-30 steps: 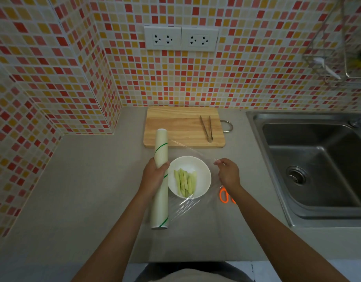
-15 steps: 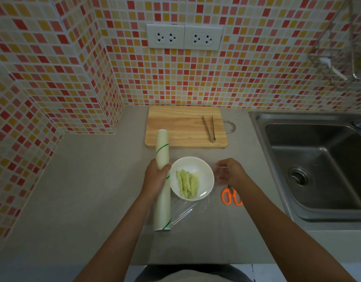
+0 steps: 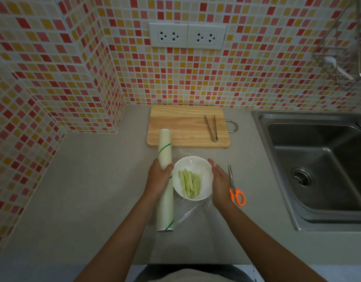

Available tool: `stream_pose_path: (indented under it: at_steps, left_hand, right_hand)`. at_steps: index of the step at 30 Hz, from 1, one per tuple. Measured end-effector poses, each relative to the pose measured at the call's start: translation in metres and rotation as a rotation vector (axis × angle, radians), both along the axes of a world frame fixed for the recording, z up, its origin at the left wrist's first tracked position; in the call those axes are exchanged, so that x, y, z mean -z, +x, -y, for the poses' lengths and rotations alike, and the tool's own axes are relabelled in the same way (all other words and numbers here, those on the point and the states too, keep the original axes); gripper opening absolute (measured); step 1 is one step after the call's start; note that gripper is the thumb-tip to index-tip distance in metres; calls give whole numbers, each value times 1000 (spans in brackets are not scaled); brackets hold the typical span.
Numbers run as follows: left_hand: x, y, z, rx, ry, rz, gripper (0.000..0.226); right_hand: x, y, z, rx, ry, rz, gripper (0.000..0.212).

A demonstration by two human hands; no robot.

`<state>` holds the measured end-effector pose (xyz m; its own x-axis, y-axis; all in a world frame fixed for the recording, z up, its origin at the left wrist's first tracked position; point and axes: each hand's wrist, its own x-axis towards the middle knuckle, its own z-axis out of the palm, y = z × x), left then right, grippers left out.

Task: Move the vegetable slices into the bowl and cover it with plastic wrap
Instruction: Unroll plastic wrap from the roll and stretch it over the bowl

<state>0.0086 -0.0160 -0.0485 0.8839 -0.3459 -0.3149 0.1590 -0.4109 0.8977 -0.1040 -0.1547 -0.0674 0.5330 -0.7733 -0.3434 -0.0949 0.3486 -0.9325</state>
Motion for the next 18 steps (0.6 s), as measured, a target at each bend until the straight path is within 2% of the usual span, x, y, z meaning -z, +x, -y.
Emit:
stream_pose_path:
  at_steps: [5, 9, 13, 18]
  left_hand:
    - [2, 0, 1, -6, 0, 13, 30]
    - [2, 1, 3, 4, 14, 10, 25]
    - [2, 2, 3, 0, 51, 5, 31]
    - [2, 3, -3, 2, 46, 43, 41]
  right_hand:
    - [-1, 4, 2, -19, 55, 44, 30]
    - [3, -2, 2, -67, 21, 64, 32]
    - [3, 0, 2, -77, 29, 29, 40]
    - [0, 1, 3, -72, -36, -33, 37]
